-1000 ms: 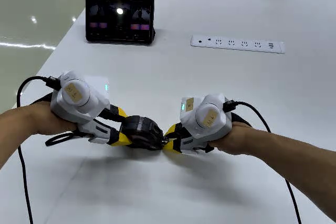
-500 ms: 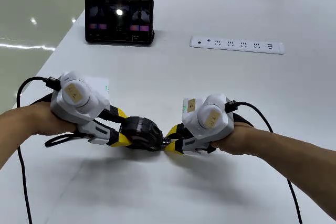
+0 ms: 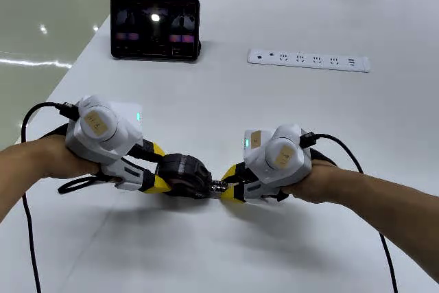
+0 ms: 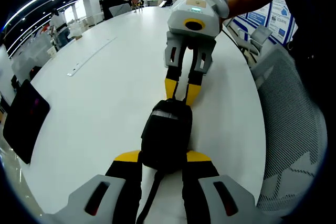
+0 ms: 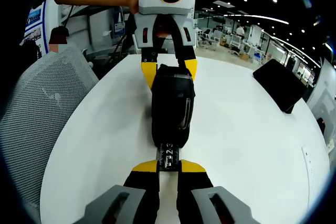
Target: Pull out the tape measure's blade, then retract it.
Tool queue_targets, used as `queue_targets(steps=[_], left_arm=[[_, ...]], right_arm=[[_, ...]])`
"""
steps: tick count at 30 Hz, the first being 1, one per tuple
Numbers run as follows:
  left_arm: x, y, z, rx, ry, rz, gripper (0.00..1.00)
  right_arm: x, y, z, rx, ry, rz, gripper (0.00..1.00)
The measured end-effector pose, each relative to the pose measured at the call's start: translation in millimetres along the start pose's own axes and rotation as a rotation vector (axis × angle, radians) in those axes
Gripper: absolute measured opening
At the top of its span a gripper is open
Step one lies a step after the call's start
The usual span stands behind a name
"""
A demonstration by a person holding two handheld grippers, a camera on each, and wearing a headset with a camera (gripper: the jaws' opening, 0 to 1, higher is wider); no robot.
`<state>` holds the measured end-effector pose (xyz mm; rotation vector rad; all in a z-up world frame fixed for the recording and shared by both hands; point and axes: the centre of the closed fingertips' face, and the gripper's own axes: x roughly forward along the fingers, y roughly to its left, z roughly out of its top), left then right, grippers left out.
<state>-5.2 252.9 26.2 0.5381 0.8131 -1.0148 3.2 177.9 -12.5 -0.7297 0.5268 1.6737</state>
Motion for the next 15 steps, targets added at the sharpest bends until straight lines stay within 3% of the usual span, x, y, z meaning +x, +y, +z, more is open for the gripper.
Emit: queue_targets(steps=[15], left_arm=[[0.0,-0.2,0.8,-0.009,-0.002,0.002,0.23]], right_arm=[[-8.1,-0.3,-7.7,-0.014,0.008,0.001,0.08]])
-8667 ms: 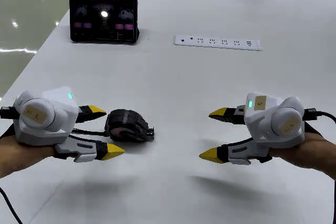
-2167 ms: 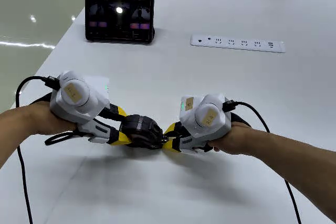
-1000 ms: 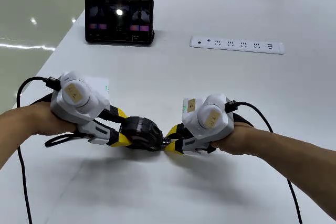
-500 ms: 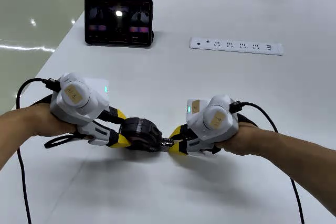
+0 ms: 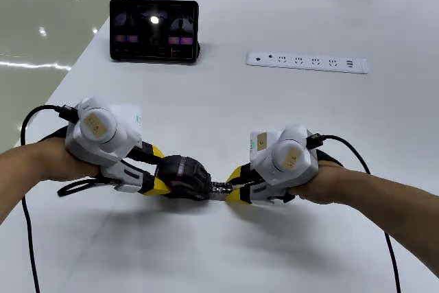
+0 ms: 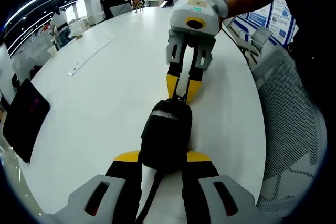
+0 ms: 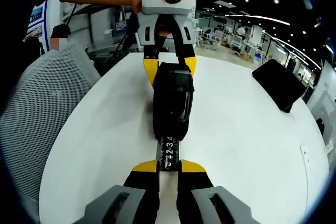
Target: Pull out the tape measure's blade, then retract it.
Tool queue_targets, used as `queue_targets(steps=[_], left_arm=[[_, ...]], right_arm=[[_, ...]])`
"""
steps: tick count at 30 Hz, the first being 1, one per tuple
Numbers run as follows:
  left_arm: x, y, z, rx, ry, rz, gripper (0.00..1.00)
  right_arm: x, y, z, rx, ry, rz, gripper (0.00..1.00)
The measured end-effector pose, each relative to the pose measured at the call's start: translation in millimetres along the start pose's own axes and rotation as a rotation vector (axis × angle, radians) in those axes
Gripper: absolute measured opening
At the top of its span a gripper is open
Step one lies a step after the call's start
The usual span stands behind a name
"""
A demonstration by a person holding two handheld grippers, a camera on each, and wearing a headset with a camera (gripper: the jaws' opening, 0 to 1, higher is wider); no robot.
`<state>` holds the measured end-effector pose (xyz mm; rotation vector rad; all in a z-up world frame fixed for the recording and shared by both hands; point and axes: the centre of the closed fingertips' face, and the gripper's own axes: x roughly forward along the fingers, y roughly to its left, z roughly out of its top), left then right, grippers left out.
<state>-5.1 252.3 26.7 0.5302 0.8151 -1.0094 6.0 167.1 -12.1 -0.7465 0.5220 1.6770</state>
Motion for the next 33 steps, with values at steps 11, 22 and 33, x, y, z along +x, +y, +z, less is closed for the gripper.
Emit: queue_targets(steps=[11,22,33], left_arm=[[0.3,0.3,0.3,-0.008,-0.006,0.001,0.23],[0.1,0.1,0.1,-0.012,-0.004,0.001,0.23],[-0.1,-0.1,0.5,-0.015,-0.004,0.001,0.23]], right_arm=[[-5.0,-0.8,-5.9,0.005,-0.002,0.002,0.09],[-9.4,-0.7,-11.1,-0.001,0.0,0.002,0.08],[-17.2,-0.9,-19.1,0.002,0.005,0.002,0.08]])
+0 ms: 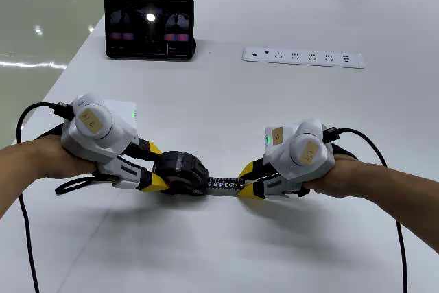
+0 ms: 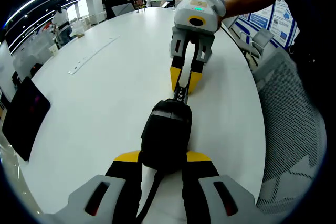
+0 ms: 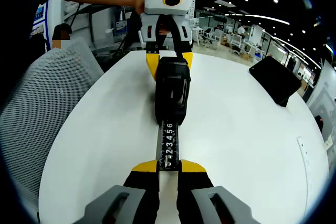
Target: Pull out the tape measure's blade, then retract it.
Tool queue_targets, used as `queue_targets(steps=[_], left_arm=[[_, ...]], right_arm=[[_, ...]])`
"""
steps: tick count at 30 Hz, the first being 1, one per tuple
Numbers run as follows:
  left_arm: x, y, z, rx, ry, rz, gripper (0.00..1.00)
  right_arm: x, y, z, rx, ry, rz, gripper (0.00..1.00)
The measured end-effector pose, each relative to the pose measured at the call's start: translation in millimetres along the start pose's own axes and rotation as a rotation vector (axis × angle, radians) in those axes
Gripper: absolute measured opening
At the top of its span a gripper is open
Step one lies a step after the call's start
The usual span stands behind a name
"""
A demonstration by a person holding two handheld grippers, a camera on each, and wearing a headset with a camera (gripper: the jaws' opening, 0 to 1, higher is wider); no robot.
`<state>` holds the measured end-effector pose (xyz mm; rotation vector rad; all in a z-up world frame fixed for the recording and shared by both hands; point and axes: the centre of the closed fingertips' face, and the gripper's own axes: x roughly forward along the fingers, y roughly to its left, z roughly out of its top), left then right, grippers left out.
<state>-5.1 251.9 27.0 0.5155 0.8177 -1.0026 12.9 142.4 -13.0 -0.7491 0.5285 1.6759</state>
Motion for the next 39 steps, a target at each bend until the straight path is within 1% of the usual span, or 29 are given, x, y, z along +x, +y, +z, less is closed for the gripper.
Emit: queue_targets(steps=[17,39], left_arm=[[0.3,-0.1,0.3,-0.005,-0.002,0.0,0.23],[0.4,0.2,0.4,-0.01,-0.001,0.0,0.23]], right_arm=[[-11.2,0.1,-11.6,0.005,0.006,-0.003,0.09],[-30.6,1.1,-30.4,0.017,0.014,-0.01,0.09]])
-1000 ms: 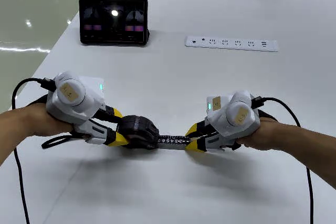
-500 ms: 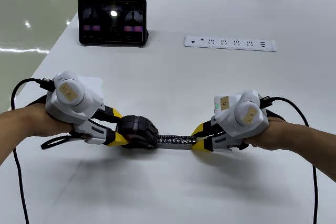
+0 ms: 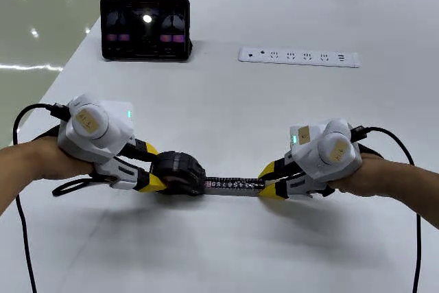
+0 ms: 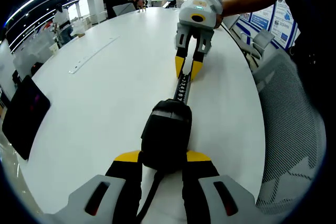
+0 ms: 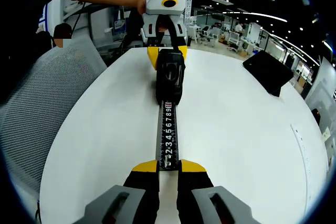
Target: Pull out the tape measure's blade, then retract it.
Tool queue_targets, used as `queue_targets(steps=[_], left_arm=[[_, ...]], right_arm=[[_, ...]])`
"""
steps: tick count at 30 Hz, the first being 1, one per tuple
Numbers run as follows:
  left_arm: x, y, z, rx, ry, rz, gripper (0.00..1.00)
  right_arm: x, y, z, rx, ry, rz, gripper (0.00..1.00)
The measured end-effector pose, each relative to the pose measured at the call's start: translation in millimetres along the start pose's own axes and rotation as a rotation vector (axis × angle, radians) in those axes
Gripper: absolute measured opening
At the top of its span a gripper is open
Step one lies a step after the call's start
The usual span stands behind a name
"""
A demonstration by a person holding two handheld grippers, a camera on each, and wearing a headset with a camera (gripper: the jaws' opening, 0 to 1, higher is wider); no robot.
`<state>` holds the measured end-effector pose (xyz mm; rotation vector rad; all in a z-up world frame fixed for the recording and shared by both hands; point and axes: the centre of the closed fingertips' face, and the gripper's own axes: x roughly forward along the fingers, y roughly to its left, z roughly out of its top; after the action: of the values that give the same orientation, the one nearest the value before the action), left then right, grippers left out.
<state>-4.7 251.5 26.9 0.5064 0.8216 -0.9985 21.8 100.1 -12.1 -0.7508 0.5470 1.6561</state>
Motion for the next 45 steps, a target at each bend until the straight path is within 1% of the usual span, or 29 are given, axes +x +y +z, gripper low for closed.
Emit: queue_targets(steps=[11,30,45], left_arm=[[-0.1,-0.5,0.2,-0.001,0.0,-0.002,0.23],[0.9,0.7,0.5,-0.006,0.0,-0.005,0.23],[0.4,-0.7,0.9,-0.008,0.0,-0.005,0.23]], right_arm=[[-10.6,0.6,-11.1,0.011,0.01,-0.003,0.09],[-25.0,2.4,-25.7,0.022,0.022,-0.004,0.09],[-37.4,2.7,-39.4,0.031,0.041,-0.011,0.09]])
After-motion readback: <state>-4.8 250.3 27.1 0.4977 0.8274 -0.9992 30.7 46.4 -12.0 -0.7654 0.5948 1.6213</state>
